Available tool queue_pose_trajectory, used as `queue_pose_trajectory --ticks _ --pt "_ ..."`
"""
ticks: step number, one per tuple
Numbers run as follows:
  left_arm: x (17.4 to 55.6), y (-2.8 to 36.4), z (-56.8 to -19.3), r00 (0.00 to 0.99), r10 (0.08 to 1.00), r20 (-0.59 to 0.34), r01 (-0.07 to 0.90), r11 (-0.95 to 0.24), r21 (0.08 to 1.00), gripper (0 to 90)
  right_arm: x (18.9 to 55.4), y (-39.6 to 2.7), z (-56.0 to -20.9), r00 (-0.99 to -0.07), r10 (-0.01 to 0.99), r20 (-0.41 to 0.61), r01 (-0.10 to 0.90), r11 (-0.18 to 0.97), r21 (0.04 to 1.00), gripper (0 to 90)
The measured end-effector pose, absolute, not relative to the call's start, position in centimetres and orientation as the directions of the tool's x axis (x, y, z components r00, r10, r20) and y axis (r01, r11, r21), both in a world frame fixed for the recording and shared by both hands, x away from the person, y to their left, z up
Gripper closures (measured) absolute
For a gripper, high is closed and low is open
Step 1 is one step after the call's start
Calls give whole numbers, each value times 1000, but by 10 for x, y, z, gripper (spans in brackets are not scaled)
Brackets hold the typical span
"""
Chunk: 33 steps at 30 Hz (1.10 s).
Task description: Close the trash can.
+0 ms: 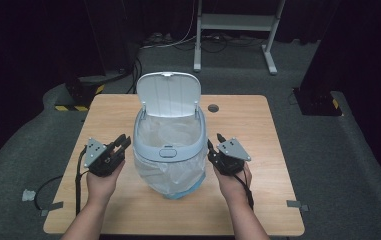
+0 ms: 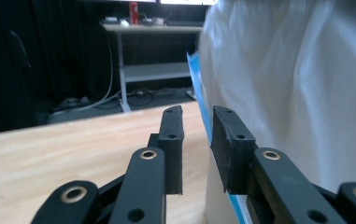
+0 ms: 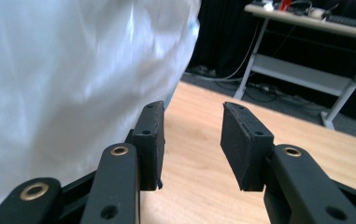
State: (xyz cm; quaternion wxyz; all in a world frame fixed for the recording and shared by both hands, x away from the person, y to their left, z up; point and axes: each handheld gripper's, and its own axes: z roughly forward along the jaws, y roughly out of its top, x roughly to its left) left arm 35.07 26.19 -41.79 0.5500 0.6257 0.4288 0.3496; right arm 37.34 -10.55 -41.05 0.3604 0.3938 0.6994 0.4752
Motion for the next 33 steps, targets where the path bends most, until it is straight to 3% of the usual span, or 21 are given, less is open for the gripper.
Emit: queue_pose_trajectory --ticks 15,33 --pt "371 261 -364 381 924 -27 102 -13 995 683 384 -108 -363 -426 897 -115 130 187 974 590" --pt "432 235 -324 383 924 -21 132 -33 991 684 442 -87 -316 -414 904 -111 134 181 974 619"
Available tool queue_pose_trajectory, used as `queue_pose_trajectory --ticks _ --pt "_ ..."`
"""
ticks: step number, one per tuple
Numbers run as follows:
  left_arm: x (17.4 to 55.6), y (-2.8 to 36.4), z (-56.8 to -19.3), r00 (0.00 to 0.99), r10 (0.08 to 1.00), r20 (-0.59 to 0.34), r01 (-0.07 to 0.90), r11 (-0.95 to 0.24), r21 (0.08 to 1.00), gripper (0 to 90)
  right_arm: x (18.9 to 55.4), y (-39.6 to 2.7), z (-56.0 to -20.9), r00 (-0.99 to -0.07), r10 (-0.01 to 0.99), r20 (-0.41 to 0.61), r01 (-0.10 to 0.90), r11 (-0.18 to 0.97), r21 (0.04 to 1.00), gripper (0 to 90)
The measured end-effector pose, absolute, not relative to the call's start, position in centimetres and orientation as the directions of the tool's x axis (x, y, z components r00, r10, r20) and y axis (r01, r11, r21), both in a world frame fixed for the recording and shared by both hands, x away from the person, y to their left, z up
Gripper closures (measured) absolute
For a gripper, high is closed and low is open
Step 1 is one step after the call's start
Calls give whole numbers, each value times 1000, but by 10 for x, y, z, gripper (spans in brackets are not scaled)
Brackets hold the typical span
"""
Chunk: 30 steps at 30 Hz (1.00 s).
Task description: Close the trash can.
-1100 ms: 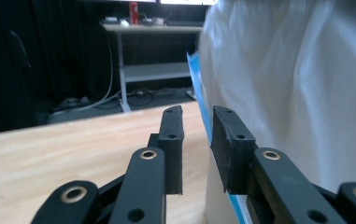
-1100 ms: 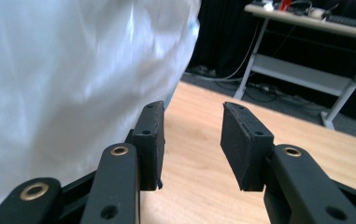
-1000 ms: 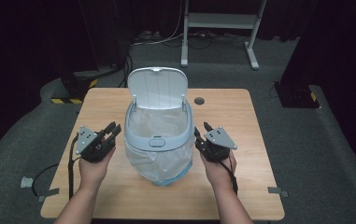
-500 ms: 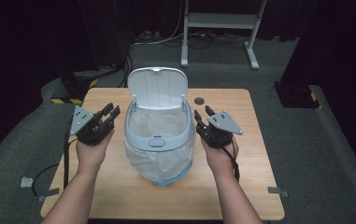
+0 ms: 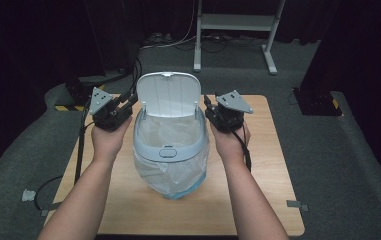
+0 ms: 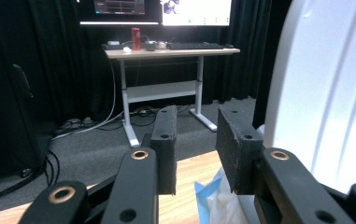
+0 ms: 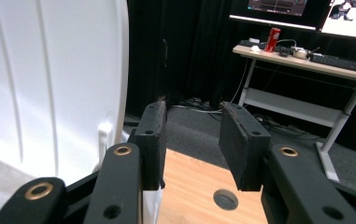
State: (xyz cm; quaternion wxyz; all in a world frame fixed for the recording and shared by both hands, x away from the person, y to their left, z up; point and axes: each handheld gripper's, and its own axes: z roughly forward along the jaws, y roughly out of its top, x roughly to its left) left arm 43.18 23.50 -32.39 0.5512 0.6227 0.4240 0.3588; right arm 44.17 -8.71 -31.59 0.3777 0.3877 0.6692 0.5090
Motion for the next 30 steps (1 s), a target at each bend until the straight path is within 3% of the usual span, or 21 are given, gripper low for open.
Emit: queue_pose_trajectory --ticks 10,17,30 --pt "435 232 -315 410 912 -35 121 -17 992 670 449 -77 -305 -415 899 -140 112 204 973 647" --pt "418 231 -310 421 907 -18 70 -12 998 649 432 -79 -300 -423 892 -159 58 202 978 644" --pt "384 227 -326 439 898 -22 64 -7 998 602 393 -77 -311 -454 873 -178 14 206 978 632"
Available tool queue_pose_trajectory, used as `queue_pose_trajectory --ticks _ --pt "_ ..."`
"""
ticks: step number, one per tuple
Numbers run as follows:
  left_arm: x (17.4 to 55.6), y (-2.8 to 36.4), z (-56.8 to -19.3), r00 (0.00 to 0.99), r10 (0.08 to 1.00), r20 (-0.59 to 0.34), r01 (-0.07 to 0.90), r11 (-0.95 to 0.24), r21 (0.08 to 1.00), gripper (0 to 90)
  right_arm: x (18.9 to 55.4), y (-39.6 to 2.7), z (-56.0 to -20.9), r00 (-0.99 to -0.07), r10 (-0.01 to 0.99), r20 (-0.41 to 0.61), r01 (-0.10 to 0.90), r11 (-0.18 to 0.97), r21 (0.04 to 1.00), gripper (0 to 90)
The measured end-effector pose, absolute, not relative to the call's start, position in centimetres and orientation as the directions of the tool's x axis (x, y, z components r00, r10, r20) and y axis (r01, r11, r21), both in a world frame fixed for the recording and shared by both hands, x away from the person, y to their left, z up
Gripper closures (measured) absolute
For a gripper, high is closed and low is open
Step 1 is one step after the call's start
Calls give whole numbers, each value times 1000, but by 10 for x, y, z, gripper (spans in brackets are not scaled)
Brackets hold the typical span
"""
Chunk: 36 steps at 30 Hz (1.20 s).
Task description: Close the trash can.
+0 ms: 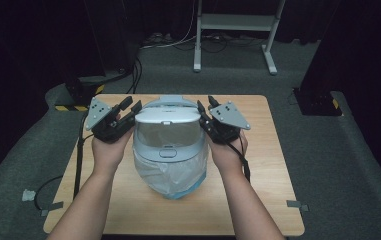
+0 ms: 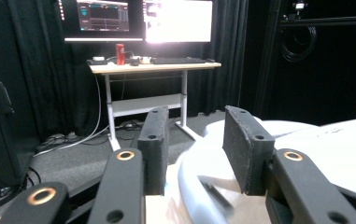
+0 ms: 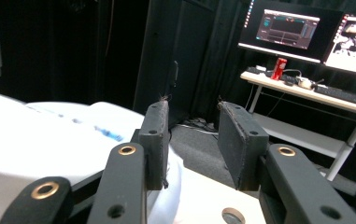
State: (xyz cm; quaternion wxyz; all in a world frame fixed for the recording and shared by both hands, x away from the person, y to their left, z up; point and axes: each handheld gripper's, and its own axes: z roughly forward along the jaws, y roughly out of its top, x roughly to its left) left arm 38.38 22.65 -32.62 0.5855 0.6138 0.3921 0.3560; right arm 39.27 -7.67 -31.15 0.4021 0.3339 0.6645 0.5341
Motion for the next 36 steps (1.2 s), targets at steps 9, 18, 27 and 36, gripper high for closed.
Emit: queue_pose_trajectory --ticks 9,18,27,36 --pt "361 223 -337 455 890 -6 64 -26 998 547 371 -76 -324 -476 859 -186 18 221 975 624" --pt "345 217 -345 469 883 1 81 -44 996 462 355 -73 -336 -495 848 -188 23 229 973 621" --pt "340 215 -349 450 893 8 67 -43 997 457 345 -70 -340 -503 844 -184 12 220 975 627" --pt "337 213 -353 460 888 6 73 -44 996 527 344 -69 -344 -529 831 -170 26 216 976 748"
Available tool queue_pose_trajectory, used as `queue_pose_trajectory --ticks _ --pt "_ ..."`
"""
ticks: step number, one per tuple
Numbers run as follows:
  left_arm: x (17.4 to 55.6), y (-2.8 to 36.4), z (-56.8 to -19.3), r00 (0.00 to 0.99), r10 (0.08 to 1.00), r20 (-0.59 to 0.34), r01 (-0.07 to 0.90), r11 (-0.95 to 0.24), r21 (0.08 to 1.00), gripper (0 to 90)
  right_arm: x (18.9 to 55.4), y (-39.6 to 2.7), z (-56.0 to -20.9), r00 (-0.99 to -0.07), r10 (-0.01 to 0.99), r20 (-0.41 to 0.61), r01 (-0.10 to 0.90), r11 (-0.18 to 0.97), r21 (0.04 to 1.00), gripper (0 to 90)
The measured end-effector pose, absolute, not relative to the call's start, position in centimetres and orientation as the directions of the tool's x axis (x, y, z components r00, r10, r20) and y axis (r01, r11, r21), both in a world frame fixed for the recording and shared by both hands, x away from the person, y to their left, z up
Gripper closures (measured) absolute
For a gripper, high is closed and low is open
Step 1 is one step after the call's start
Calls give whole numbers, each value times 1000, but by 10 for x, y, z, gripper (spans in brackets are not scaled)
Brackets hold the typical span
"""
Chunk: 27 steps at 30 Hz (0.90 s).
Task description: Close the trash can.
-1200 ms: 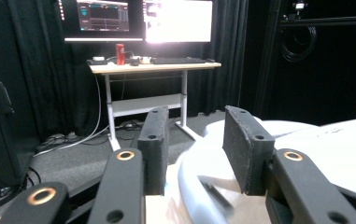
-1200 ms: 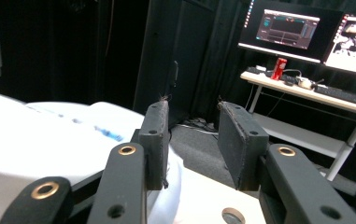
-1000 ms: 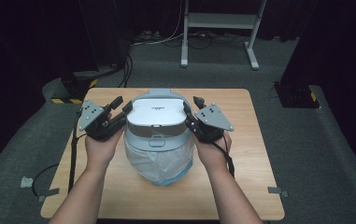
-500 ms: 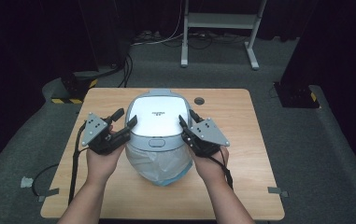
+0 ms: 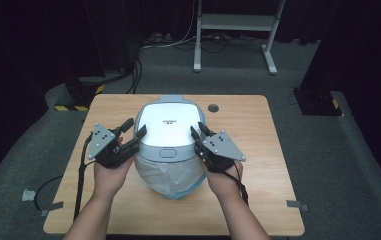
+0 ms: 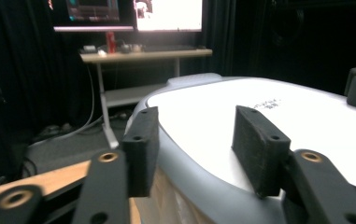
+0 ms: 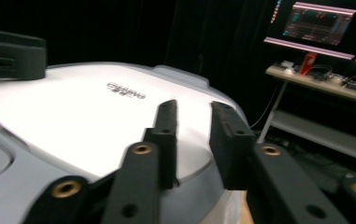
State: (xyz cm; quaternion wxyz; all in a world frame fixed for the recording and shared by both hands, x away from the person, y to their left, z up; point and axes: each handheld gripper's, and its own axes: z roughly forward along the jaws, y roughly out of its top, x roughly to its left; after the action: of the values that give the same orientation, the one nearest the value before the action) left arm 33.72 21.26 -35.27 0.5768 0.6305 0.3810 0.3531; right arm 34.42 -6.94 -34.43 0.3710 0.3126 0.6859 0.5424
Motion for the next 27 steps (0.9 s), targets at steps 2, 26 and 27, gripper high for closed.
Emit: queue_pose_trajectory --ticks 2,26,27 --pt "335 212 -353 460 888 17 65 -52 997 530 340 -70 -350 -518 836 -178 -9 203 979 774" --pt "333 248 -347 385 923 5 62 -32 998 442 343 -85 -331 -485 857 -175 9 205 979 454" --pt "333 252 -350 379 925 8 66 -35 997 439 343 -88 -331 -479 861 -172 11 201 979 452"
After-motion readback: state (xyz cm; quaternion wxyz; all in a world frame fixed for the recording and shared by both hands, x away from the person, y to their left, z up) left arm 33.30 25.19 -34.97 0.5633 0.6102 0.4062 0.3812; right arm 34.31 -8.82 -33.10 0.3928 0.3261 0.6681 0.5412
